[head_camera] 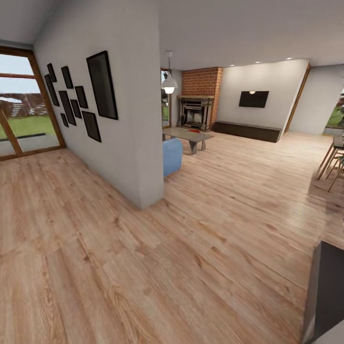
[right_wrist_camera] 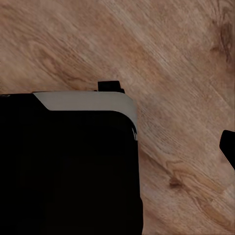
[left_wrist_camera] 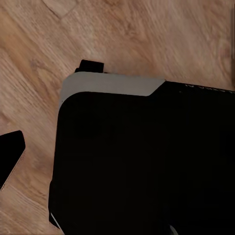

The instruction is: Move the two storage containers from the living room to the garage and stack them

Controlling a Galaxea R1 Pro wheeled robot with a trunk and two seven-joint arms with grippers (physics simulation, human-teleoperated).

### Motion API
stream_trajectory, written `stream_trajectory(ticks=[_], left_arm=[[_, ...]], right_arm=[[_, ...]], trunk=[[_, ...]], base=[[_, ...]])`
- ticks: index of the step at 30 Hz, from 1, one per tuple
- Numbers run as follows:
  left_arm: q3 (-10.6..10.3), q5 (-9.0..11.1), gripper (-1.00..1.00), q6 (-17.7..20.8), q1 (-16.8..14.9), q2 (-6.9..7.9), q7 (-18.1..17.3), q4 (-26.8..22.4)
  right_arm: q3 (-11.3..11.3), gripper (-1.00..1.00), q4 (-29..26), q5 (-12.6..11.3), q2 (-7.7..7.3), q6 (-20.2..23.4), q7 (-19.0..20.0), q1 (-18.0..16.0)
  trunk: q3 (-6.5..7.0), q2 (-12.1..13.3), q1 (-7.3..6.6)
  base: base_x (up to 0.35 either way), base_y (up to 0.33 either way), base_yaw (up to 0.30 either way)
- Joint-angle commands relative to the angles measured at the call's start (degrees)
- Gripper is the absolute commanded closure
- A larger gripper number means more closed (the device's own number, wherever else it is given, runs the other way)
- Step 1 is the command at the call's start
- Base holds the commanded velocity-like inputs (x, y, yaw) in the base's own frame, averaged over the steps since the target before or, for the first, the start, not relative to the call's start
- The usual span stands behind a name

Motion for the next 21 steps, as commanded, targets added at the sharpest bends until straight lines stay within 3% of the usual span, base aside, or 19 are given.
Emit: stream_trajectory(ticks=[1,21], left_arm=[[-0.04,0.47,-1.00,-0.07,-0.02,0.00,-0.07,0.03],[-0.04,0.47,-1.00,-0.07,-0.02,0.00,-0.07,0.03]], right_arm=[[0.46,-1.00,0.17,-0.44,0.07,-0.26,-0.05,-0.07],[0.46,-1.00,0.17,-0.49,0.12,-0.16,-0.05,-0.07]], trunk=[[-0.06,-0.03,0.03],[-0.06,-0.03,0.03]], base=[[0.323,0.000,-0.158],[0.323,0.000,-0.227]])
